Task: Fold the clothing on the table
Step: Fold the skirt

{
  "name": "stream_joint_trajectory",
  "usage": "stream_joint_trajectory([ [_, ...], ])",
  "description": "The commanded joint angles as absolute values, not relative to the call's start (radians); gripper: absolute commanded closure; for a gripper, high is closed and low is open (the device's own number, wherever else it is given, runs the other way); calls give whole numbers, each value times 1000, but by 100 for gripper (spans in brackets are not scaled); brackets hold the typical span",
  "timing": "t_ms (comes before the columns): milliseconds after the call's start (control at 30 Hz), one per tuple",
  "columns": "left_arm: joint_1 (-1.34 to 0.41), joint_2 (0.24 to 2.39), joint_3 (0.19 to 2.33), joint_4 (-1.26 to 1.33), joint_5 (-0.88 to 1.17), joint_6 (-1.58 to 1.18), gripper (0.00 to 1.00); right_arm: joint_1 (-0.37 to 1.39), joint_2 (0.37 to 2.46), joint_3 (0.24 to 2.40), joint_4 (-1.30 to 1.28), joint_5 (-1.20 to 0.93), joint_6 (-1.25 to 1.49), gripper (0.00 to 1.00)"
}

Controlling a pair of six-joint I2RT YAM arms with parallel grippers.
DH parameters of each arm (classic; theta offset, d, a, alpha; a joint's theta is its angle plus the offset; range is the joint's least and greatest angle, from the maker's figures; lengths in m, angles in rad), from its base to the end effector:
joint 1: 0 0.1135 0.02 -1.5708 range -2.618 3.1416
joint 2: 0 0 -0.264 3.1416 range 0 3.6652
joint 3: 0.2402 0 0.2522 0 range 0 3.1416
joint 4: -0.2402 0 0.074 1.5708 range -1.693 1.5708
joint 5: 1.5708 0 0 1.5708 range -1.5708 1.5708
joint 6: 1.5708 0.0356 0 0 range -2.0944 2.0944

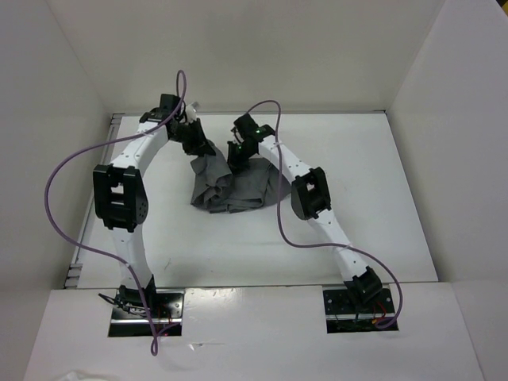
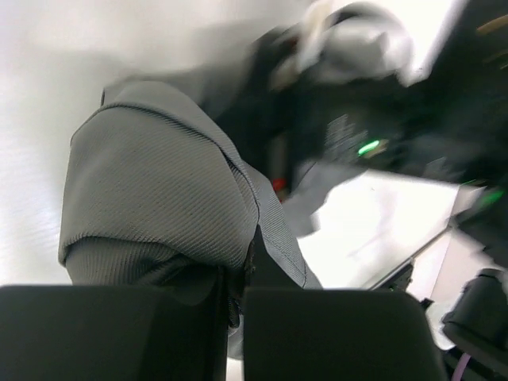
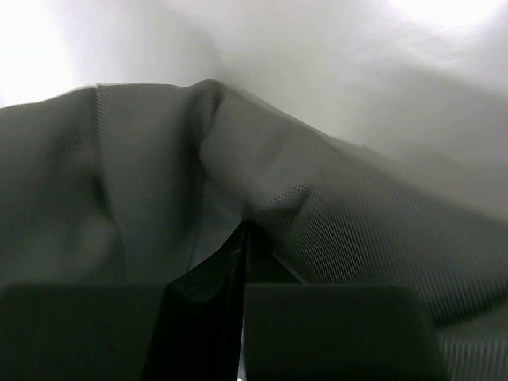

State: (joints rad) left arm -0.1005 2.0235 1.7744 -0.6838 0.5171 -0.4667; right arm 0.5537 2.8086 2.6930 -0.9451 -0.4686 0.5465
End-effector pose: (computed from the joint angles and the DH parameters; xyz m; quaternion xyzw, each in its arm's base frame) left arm 0.4461 -0.0627 0.2644 -0.0883 0.9173 -0.3179 0.2231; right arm 0.4776 0.3141 0.1388 -0.0620 0.9410 0.3198 0.0918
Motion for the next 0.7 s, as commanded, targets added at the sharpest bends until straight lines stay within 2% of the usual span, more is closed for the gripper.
stream_joint_trajectory([
  [0, -126, 2052, 1886, -679, 531, -497, 100, 609, 2835, 2655, -990, -503, 552, 100],
  [133, -138, 2074, 1925, -699, 531, -497, 100, 620, 2823, 2680, -979, -531, 534, 100],
  [267, -138, 2063, 1905, -712, 522, -476, 100, 600, 2729, 2734, -1026, -414, 512, 98],
  [433, -118, 2028, 1862, -712, 512, -454, 100, 565, 2551, 2701, -1083, -229, 502, 68],
  [667, -109, 2000, 1815, -701, 522, -445, 100, 434, 2427, 2510, -1190, -48, 471, 57],
])
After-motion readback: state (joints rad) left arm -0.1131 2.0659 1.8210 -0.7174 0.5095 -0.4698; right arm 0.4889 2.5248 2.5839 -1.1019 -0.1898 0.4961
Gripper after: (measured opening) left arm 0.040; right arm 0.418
